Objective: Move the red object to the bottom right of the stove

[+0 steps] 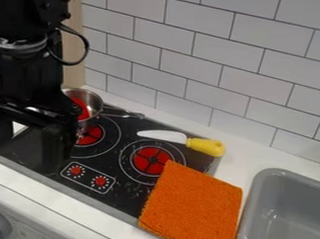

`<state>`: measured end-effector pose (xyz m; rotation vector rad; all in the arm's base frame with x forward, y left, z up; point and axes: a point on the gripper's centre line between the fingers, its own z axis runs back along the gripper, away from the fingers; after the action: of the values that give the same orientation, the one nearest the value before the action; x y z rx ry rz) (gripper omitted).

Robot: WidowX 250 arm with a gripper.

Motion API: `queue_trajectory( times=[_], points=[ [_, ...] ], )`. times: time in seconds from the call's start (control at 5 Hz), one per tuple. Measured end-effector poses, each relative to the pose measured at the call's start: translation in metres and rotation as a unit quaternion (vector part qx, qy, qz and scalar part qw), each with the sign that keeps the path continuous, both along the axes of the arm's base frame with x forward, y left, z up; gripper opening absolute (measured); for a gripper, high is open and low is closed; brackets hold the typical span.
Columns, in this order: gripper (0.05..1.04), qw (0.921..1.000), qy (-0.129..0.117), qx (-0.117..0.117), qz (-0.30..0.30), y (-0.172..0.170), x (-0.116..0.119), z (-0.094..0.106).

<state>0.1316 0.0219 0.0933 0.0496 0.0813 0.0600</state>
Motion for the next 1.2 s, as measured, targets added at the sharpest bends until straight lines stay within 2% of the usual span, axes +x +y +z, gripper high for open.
queue_trajectory(
  times=[0.2, 0.4, 0.6, 0.8, 1.0, 1.2],
  points=[
    [1.0, 0.9997, 0.024, -0.002, 0.004, -0.001, -0.012, -0.01],
    [1.0, 0.9983, 0.047, -0.001, 0.034, -0.001, -0.008, -0.022],
    [1.0, 0.9967, 0.027, 0.005, 0.076, 0.004, 0.011, -0.017],
    [1.0, 0.9849, 0.007, -0.005, 0.173, 0.016, 0.039, -0.015],
    [1.0, 0.9555, -0.024, -0.023, 0.293, 0.033, 0.076, -0.01],
    [1.0, 0.9228, -0.035, -0.011, 0.384, 0.049, 0.113, -0.014]
  ],
)
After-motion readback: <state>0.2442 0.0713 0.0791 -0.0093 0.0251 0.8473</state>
